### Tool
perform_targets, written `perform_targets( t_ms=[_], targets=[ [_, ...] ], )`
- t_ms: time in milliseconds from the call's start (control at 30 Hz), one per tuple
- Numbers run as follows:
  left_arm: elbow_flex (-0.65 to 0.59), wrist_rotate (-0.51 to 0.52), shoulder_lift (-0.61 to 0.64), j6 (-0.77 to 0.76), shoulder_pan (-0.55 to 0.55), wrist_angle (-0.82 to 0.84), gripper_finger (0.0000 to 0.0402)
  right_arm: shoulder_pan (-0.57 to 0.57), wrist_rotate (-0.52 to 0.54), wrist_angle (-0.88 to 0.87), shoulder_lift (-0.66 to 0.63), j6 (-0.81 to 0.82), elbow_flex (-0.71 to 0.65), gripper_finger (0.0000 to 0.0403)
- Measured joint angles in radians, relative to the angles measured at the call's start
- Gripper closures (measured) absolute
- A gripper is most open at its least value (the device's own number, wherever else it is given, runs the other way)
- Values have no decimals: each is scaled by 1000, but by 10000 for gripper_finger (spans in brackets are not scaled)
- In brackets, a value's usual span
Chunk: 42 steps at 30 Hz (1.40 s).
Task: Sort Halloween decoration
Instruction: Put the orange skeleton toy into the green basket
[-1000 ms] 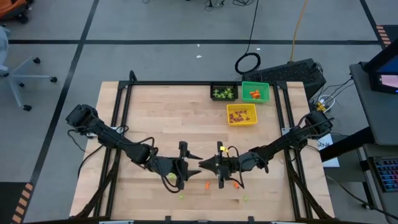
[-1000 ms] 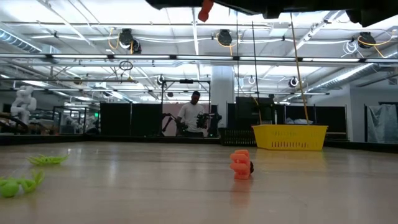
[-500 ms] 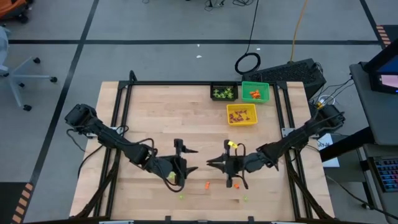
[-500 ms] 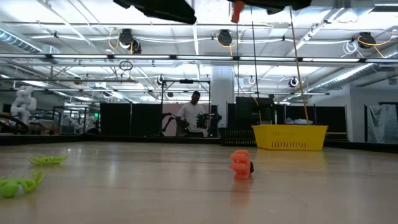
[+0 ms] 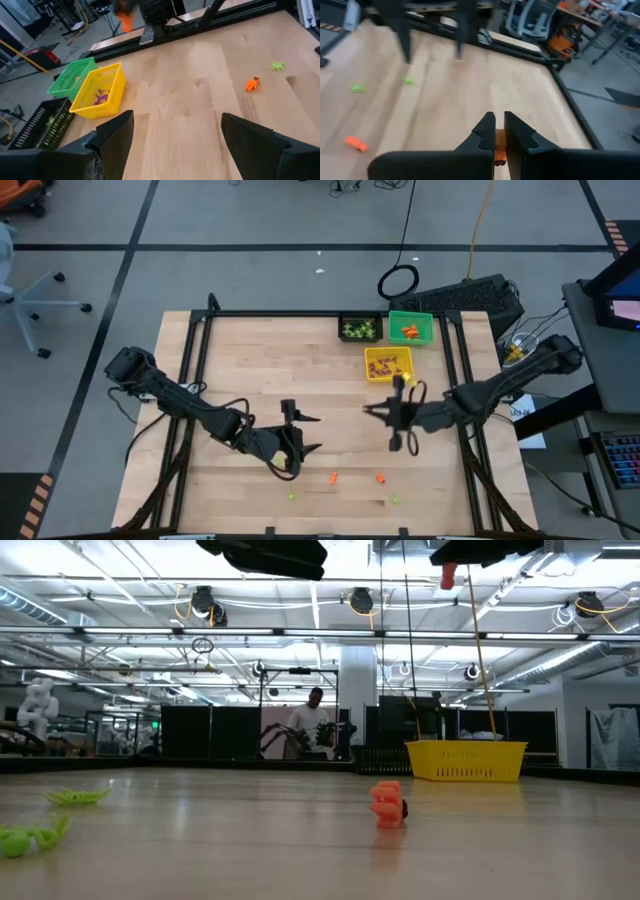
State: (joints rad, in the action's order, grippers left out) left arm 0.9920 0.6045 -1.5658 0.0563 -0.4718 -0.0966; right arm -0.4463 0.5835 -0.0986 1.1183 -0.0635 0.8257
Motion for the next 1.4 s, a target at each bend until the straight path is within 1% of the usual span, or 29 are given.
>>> perform_targets(
  t_ms=[133, 233, 367, 433, 533, 633, 833, 1000, 1133, 1200, 1267, 1400],
  targets=[
    [0, -18, 0, -22, 8, -1, 103, 72, 4, -125, -111, 3, 0, 402],
    [0, -28, 0, -26, 13, -1, 103, 154, 49, -236, -193, 32, 0, 402],
    [0, -29, 0, -26, 13, -1, 103, 299, 78, -378, -280, 103, 0, 402],
    [0, -29, 0, -26, 12, -1, 103, 381, 75, -404, -306, 128, 0, 402],
    [0, -31, 0, -26, 12, -1, 103, 507, 71, -405, -314, 119, 0, 401],
    [0, -31, 0, -26, 12, -1, 103, 643, 22, -394, -297, 78, 1, 401],
    [0, -32, -1, -26, 12, 0, 103, 913, -188, -381, -213, 27, 1, 401],
    [0, -32, -1, -26, 12, 1, 103, 1092, -315, -361, -112, -15, 1, 401],
    [0, -33, -1, -26, 12, 1, 103, 1213, -464, -313, -33, -42, 1, 401],
    [0, -33, -1, -26, 12, 1, 103, 1259, -511, -288, 2, -53, 1, 401],
    [0, -33, -1, -26, 12, 1, 103, 1298, -534, -267, 31, -58, 1, 401],
    [0, -33, -1, -26, 12, 2, 103, 1357, -536, -264, 80, -61, 1, 401]
  ],
)
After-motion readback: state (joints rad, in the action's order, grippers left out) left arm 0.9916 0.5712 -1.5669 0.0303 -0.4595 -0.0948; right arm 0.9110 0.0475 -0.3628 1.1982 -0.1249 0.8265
